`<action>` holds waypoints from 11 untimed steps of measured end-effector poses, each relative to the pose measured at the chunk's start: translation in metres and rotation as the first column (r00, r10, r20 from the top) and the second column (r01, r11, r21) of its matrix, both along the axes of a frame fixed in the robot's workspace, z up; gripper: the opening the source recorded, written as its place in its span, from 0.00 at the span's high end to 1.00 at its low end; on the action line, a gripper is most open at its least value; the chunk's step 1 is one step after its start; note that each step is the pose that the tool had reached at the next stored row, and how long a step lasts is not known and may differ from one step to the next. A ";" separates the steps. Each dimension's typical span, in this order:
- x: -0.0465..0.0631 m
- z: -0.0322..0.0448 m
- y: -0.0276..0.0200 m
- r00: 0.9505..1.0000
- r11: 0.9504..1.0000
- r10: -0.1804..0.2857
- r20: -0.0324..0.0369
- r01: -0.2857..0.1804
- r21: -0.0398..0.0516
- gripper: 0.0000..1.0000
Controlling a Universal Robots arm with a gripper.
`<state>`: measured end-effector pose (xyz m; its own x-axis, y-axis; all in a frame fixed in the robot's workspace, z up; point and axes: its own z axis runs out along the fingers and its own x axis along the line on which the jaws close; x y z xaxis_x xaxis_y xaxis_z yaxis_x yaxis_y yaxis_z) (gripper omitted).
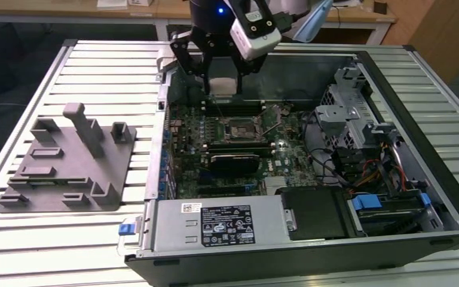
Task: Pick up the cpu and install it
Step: 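Pick up the cpu and move it towards the insertion slot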
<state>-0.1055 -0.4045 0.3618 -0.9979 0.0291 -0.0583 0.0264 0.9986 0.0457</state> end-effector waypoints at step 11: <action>0.013 -0.0200 0.0021 1.000 1.000 0.000 -0.002 0.000 0.000 0.45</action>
